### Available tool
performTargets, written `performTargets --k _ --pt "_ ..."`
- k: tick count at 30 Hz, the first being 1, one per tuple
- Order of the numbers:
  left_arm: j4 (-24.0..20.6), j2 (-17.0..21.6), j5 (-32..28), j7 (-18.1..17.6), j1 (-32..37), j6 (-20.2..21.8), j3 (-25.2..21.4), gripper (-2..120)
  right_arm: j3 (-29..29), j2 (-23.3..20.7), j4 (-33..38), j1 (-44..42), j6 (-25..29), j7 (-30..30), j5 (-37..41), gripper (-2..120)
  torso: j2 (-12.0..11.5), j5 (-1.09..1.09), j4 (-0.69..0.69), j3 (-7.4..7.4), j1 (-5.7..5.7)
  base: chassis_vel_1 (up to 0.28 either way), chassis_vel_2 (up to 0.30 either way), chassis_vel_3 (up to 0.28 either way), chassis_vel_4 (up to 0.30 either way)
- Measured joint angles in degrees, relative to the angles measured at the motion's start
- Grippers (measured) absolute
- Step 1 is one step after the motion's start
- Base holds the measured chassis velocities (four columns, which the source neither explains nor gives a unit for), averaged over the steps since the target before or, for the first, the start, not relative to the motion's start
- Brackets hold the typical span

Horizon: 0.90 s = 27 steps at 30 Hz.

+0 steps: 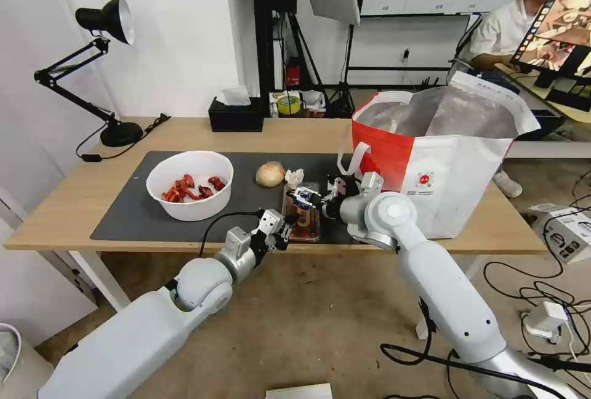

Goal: Pick up the trash from the table and place it into the takeout bag.

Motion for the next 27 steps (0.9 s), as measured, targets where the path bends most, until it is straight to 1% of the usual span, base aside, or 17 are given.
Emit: performTargets --k 12,13,15,17,19,20,21,23,24,25,26,27 --pt "0.0 -0.1 0.0 0.0 0.0 -0.1 -0.2 0 -1.0 0.7 -1.8 1.1 -0.6 -0.2 0.0 100 0.0 0.0 0.0 0.0 0.0 0.0 0.0 0.0 0.0" --pt "0.0 -0.1 0.0 0.0 0.1 -0.2 -0.2 0 -1.1 0.8 -2.1 1.2 -0.7 -0.2 -0.1 96 0.0 0.0 -0.01 -0.01 0.0 0.0 0.0 0.0 0.0" --pt "0.0 -0.1 0.0 0.0 0.1 -0.2 -0.2 0 -1.2 0.9 -2.2 1.3 -0.7 -0.2 -0.1 96 0.0 -0.01 -0.01 -0.01 0.0 0.0 0.0 0.0 0.0" --pt "-0.1 -0.2 0.0 0.0 0.1 -0.2 -0.3 0 -1.4 1.1 -2.4 1.3 -0.7 -0.3 -0.1 84 0.0 0.0 -0.01 -0.01 -0.01 0.0 0.0 0.0 0.0" --pt "-0.1 -0.2 0.0 0.0 0.2 -0.2 -0.2 0 -1.4 1.1 -2.5 1.3 -0.7 -0.3 -0.2 82 0.0 -0.01 -0.01 -0.01 -0.01 0.0 0.0 0.0 0.0" --pt "-0.1 -0.3 0.0 0.0 0.2 -0.3 -0.3 0 -1.6 1.2 -2.6 1.3 -0.7 -0.3 -0.2 75 0.0 0.0 -0.01 -0.01 -0.01 0.0 0.0 0.0 0.0" --pt "-0.1 -0.3 0.0 0.0 0.2 -0.3 -0.3 0 -1.6 1.2 -2.6 1.3 -0.7 -0.3 -0.2 75 0.0 0.0 -0.01 -0.01 -0.01 0.0 0.0 0.0 0.0" --pt "-0.1 -0.3 0.0 0.0 0.3 -0.3 -0.3 0 -1.7 1.1 -2.7 1.1 -0.7 -0.3 -0.3 64 0.0 0.0 -0.01 0.0 -0.01 0.0 0.0 0.0 0.0" --pt "-0.1 -0.3 0.0 0.0 0.3 -0.3 -0.3 0 -1.7 1.1 -2.7 1.1 -0.7 -0.2 -0.3 61 0.0 0.02 0.0 0.0 -0.01 0.0 0.0 0.0 0.0" --pt "-0.1 -0.3 0.0 0.0 0.3 -0.3 -0.3 0 -1.7 1.1 -2.7 1.1 -0.7 -0.2 -0.3 61 0.0 0.02 0.0 0.0 -0.01 0.0 0.0 0.0 0.0" --pt "-0.1 -0.3 0.0 0.0 0.3 -0.4 -0.4 0 -1.7 1.1 -2.7 1.1 -0.8 -0.2 -0.3 58 0.0 0.01 0.0 0.0 -0.01 0.0 0.0 0.0 0.0" --pt "-0.1 -0.3 0.0 0.0 0.3 -0.4 -0.4 0 -1.7 1.1 -2.7 1.1 -0.8 -0.2 -0.3 58 0.0 0.01 0.0 0.0 -0.01 0.0 0.0 0.0 0.0"
